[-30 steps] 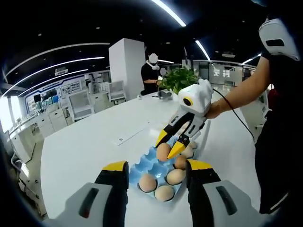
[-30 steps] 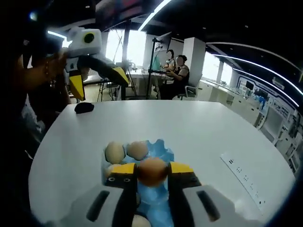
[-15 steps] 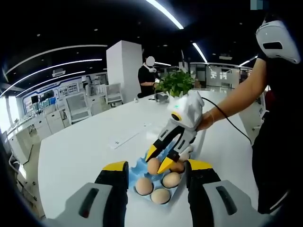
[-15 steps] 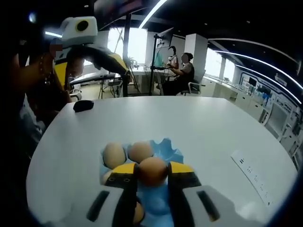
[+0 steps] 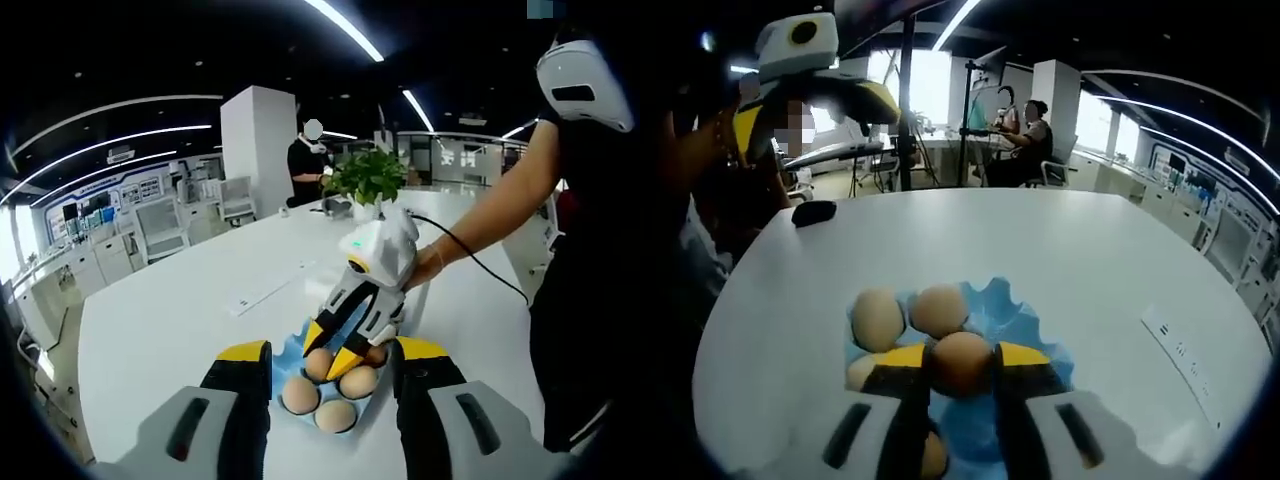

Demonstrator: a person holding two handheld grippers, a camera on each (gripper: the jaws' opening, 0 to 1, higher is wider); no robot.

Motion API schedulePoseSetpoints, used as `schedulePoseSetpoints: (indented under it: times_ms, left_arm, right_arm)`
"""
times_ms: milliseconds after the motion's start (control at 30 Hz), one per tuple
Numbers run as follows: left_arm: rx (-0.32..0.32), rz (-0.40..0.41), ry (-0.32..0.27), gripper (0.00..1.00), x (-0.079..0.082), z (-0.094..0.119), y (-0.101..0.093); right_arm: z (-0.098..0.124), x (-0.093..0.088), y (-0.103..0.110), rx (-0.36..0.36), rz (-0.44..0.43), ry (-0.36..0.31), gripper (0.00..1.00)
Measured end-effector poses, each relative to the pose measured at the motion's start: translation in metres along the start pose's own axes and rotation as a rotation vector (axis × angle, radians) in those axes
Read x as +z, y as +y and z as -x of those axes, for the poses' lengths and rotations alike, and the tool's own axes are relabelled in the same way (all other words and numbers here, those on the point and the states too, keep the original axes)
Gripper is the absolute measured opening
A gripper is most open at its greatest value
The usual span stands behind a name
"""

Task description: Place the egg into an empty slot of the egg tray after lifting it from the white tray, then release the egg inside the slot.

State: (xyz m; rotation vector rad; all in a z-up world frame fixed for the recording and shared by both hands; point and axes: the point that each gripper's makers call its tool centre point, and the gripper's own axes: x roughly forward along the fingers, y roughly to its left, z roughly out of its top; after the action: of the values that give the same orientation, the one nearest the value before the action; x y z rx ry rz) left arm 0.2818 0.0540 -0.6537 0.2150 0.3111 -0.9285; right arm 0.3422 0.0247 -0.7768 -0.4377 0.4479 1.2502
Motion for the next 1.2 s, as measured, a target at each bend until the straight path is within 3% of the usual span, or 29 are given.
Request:
schedulePoseSetpoints:
  times_ms: [633,1200]
  left_arm:
    - [-0.001,-0.008,-0.01,0.49,0.0029,0.0011,0.0]
    - [0.009,-0.013,0.003,0.48,-0.0004,0.0023,0.0003]
  right_arm:
    - [-0.003,-0.0016,0.0007,0.021,-0.025,0.014,0.26]
    - [0.0027,0.0044,0.0003,0.009,-0.064,-0.036,0.34]
